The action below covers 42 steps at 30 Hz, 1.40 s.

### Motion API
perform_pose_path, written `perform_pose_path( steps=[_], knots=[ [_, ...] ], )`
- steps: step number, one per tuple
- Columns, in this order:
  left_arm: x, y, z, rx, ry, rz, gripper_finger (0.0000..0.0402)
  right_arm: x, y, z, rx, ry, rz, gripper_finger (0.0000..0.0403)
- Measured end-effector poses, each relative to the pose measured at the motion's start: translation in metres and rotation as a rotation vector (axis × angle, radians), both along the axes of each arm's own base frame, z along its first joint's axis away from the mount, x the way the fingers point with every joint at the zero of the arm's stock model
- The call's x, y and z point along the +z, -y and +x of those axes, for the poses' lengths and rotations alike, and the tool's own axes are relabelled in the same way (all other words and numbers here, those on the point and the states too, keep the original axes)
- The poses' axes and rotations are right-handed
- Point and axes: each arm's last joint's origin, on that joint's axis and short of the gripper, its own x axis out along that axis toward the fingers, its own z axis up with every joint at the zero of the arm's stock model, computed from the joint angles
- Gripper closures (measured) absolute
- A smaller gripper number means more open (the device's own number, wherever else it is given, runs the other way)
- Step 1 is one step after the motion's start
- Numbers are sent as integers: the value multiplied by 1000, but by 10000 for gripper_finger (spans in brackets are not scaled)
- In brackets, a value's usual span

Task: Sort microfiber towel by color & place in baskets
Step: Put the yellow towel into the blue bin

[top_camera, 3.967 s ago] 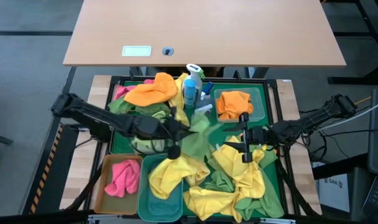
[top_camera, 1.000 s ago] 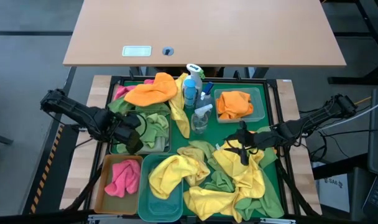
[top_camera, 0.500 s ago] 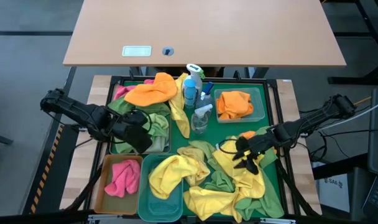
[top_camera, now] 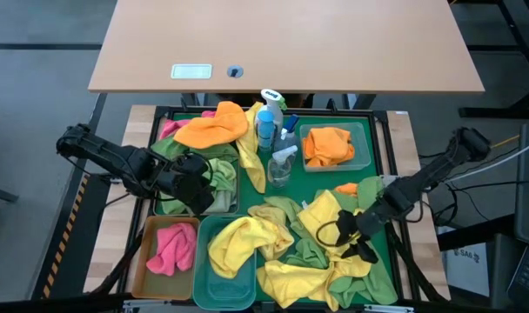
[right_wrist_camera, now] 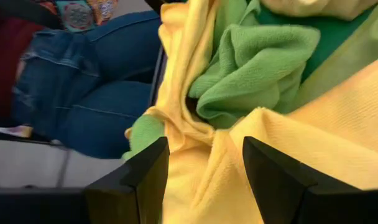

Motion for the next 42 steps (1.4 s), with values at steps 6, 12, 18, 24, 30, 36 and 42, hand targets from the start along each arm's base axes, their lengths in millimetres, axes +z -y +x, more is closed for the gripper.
perform_pose_path(
  steps=[6,12,18,24,30,36,42],
  knots=[
    [0,0,0,0,0,1,276,0,-7,-6,7,106,-123,198],
    [0,0,0,0,-1,1,276,-8,-4,-11,-5,70,-235,198],
    [0,0,0,0,0,1,276,-24,-5,-11,28,-40,-304,198],
    [0,0,0,2,6,2,276,-40,-12,-6,63,-116,-328,212],
    [1,1,6,28,55,32,276,-41,-12,-5,60,-119,-333,329],
    [-5,7,22,14,75,40,276,-33,-12,-4,36,-62,-308,378],
    [-19,16,45,-25,60,71,276,0,-19,7,17,74,-340,392]
  ],
)
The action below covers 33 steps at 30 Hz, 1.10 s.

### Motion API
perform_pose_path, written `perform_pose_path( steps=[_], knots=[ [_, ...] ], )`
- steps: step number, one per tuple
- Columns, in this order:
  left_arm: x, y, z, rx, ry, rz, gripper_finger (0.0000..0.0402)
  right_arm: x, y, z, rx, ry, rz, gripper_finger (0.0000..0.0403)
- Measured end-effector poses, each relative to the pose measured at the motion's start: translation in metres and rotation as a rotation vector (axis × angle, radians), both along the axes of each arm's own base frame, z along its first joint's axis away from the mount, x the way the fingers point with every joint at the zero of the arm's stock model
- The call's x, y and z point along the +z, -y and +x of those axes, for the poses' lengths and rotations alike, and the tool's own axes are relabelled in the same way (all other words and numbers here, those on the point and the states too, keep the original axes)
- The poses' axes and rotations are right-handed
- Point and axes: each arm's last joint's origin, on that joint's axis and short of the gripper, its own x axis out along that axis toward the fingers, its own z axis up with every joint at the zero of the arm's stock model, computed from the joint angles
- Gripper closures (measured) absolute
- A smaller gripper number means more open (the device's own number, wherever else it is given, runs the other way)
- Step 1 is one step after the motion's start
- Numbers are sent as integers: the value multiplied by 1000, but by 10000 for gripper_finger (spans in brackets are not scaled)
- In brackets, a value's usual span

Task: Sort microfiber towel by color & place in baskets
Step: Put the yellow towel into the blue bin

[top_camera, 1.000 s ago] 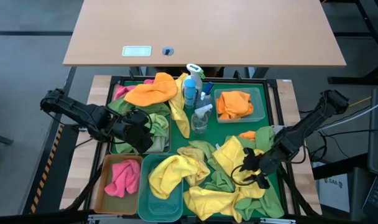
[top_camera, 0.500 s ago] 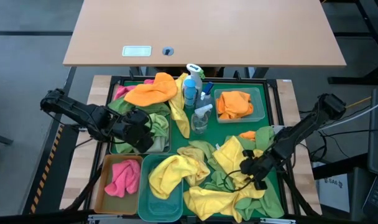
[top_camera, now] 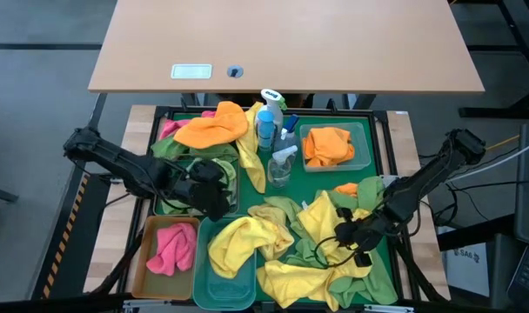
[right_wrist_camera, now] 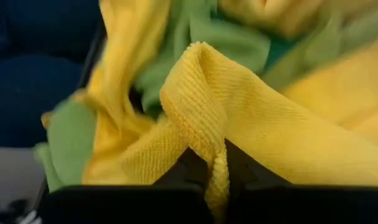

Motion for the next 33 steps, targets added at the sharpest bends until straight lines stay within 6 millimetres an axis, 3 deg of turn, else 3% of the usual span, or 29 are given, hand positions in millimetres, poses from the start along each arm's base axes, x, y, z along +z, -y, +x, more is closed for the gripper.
perform_pose_path(
  steps=[10,18,25,33],
  knots=[
    [-14,20,50,-225,128,159,276,74,-6,16,60,295,-215,397],
    [-18,33,80,-366,275,248,276,118,-4,19,37,446,-342,394],
    [-28,37,91,-476,249,385,276,142,1,23,16,520,-365,396],
    [-23,35,100,-543,320,466,276,151,22,41,-63,535,-338,400]
  ],
)
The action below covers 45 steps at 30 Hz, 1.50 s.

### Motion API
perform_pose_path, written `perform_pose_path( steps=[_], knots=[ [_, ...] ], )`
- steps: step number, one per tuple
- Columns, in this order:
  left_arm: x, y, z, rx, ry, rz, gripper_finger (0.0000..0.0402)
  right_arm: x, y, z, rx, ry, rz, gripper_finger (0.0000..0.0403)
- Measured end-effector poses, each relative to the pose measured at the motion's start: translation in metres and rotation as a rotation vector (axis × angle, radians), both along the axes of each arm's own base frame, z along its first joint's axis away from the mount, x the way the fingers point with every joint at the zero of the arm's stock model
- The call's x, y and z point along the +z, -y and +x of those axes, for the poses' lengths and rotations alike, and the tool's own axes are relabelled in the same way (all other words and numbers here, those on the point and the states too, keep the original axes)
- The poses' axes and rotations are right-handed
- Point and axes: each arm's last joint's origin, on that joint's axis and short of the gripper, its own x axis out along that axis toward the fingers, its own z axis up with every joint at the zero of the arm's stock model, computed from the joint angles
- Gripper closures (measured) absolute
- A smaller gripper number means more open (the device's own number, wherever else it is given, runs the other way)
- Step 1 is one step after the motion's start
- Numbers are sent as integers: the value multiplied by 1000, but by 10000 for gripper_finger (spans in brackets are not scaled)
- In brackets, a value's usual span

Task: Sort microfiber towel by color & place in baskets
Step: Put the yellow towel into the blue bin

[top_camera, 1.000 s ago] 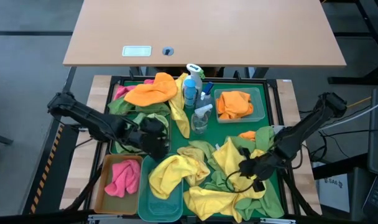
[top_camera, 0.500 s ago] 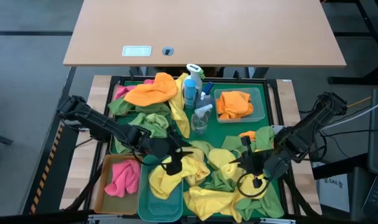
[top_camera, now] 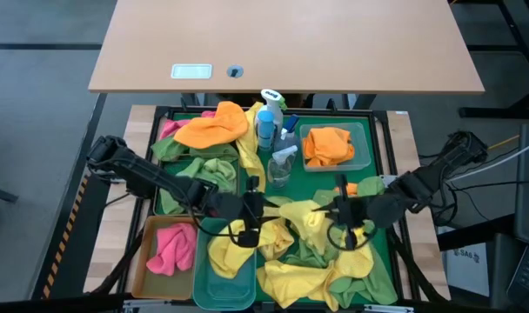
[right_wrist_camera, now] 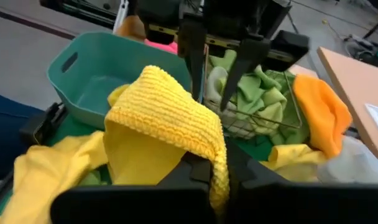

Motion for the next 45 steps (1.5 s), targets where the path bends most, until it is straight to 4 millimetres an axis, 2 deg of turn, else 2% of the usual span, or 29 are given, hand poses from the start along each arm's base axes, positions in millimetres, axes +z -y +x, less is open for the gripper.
perform_pose_path(
  steps=[9,19,32,39,45],
  knots=[
    [16,-7,9,-80,158,33,276,11,11,17,103,107,17,397],
    [28,-10,12,-151,281,13,275,20,21,28,130,214,-6,397],
    [33,-10,13,-163,327,40,275,15,11,49,187,296,-88,396],
    [31,-11,16,-154,339,-21,228,17,11,49,188,312,-88,396],
    [12,-6,35,-205,377,1,192,15,13,52,185,299,-92,396]
  ],
)
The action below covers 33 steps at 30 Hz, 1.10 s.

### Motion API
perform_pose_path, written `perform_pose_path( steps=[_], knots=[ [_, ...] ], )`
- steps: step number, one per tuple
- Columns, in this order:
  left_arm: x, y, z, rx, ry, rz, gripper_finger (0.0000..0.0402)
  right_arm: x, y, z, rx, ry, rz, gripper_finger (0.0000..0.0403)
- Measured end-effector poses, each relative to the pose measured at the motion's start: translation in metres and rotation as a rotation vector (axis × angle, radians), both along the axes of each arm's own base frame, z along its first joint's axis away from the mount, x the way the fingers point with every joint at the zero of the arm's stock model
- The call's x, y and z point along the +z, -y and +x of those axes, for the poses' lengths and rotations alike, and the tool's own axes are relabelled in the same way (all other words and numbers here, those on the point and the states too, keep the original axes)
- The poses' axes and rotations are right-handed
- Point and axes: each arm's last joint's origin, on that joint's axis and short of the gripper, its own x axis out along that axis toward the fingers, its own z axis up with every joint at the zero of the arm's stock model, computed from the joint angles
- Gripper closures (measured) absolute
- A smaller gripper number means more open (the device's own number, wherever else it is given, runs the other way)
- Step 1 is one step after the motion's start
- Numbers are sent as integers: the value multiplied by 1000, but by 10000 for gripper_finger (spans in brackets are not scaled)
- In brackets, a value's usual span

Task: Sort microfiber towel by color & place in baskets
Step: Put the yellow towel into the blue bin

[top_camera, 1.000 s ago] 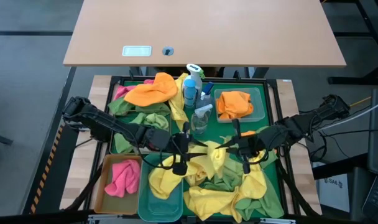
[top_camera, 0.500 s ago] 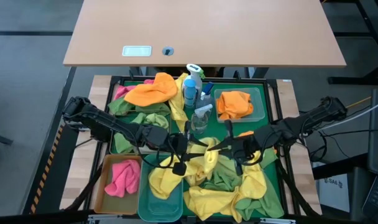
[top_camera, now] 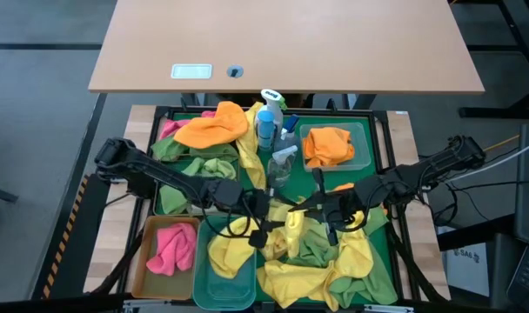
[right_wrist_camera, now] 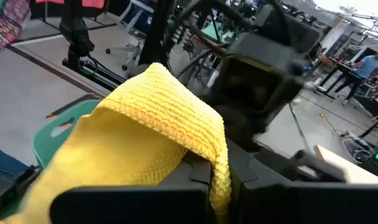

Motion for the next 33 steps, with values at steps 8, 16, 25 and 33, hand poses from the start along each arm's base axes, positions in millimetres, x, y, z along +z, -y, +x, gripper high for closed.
perform_pose_path(
  steps=[8,16,25,33],
  knots=[
    [-18,0,17,-10,66,31,199,0,0,0,2,1,1,396],
    [-18,-2,18,16,81,29,286,0,0,0,1,2,3,392],
    [-15,-2,15,20,65,33,388,0,0,0,-15,-17,86,377],
    [4,6,-11,98,-56,64,395,3,3,-6,-45,-35,134,288]
  ],
)
